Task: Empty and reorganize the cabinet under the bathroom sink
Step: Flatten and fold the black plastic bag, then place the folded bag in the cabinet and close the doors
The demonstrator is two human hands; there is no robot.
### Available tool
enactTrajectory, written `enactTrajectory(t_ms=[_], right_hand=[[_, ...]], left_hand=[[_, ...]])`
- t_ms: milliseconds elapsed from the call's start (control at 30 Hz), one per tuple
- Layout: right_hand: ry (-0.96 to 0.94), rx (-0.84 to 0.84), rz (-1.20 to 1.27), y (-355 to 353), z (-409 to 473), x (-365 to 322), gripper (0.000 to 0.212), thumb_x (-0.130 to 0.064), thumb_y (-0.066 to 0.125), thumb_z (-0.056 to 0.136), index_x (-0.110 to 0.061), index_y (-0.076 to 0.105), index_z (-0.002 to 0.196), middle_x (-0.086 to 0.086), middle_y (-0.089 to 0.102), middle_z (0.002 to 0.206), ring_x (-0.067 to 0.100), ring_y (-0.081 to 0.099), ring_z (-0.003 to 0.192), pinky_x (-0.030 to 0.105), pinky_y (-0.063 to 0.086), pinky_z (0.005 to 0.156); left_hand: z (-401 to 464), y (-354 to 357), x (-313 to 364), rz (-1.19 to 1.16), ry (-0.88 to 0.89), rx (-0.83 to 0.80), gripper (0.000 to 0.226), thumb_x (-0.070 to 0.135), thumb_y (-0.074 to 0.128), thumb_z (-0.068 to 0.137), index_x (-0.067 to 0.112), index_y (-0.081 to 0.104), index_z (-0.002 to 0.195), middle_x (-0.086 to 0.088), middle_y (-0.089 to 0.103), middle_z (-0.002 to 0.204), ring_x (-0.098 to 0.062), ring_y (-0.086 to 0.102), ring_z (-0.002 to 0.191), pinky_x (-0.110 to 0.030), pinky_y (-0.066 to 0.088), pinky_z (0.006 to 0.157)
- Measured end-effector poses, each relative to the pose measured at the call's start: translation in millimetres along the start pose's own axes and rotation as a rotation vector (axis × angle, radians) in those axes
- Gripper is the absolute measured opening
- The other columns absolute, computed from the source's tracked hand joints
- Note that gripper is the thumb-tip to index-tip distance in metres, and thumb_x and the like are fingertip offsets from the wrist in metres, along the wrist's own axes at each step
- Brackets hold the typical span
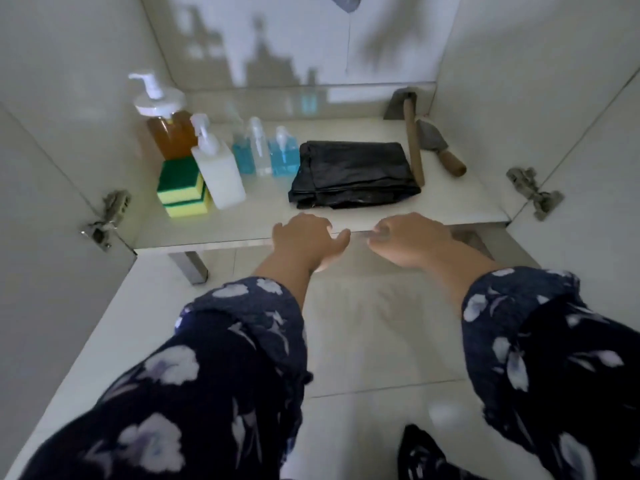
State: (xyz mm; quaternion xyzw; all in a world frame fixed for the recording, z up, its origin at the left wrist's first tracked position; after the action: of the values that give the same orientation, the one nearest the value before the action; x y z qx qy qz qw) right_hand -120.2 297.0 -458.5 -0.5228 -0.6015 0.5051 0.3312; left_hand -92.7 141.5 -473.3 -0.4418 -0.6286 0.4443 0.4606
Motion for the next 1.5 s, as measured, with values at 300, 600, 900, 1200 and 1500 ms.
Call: enactTrajectory(t_ms=[300, 600, 900, 1200, 1500], right_hand=[[-0.052, 0.03, -0.071, 38.3, -10.9, -7.8, 0.048, -0.052, 0.041, 0.093, -0.03, 0.049, 0.135, -0.006, 0.051, 0.139, 0.018, 0.048, 0.126, 0.033, 0.041, 0.098], [-0.113, -0.191, -0.074, 61.6, 9.8, -39.2, 0.044, -0.051, 0.042, 0.093, -0.03, 0.054, 0.129, -0.005, 0.053, 0.136, 0.021, 0.05, 0.123, 0.036, 0.041, 0.102], [-0.158, -0.374, -0.084, -19.6, -70.5, -77.4, 0.048, -0.051, 0.043, 0.093, -0.03, 0.05, 0.135, -0.006, 0.048, 0.142, 0.021, 0.049, 0.126, 0.033, 0.042, 0.098], [-0.278, -0.405, -0.127, -201.5, -212.5, -130.5, 0.046, -0.052, 0.043, 0.093, -0.031, 0.05, 0.134, -0.006, 0.051, 0.14, 0.019, 0.054, 0.12, 0.03, 0.043, 0.087], [-0.438, -0.381, -0.193, -345.3, -294.2, -201.9, 0.044, -0.041, 0.043, 0.094, -0.016, 0.058, 0.127, 0.007, 0.058, 0.13, 0.026, 0.056, 0.115, 0.038, 0.047, 0.098]], left_hand=[[-25.0, 42.0, -26.5, -0.027, 0.011, 0.0, 0.053, 0.057, 0.035, 0.092, 0.03, 0.048, 0.136, 0.001, 0.046, 0.143, -0.021, 0.043, 0.13, -0.042, 0.036, 0.104], [-24.0, 55.5, -65.9, -0.113, -0.142, -0.204, 0.05, 0.052, 0.04, 0.092, 0.031, 0.045, 0.137, 0.006, 0.047, 0.141, -0.019, 0.046, 0.128, -0.038, 0.041, 0.101], [-127.5, -27.9, -74.8, -0.159, -0.259, -0.391, 0.05, 0.051, 0.041, 0.092, 0.029, 0.046, 0.137, 0.004, 0.049, 0.139, -0.02, 0.047, 0.126, -0.039, 0.041, 0.101], [-262.8, -229.0, -49.6, -0.207, -0.337, -0.363, 0.05, 0.047, 0.04, 0.093, 0.028, 0.043, 0.139, 0.003, 0.046, 0.142, -0.022, 0.046, 0.127, -0.038, 0.04, 0.1], [-379.6, -385.3, -70.8, -0.358, -0.556, -0.146, 0.048, 0.047, 0.041, 0.094, 0.025, 0.047, 0.136, -0.002, 0.05, 0.14, -0.025, 0.047, 0.128, -0.042, 0.037, 0.107]])
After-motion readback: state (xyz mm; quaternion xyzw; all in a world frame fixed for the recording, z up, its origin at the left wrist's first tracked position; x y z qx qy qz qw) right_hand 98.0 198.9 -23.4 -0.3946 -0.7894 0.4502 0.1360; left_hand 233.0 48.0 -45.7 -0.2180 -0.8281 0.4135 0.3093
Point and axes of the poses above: each hand's wrist, its own z-axis towards the middle knuckle, its own y-axis out of the palm, x = y × z, the point moved 4 cm from there along z, towards the middle knuckle
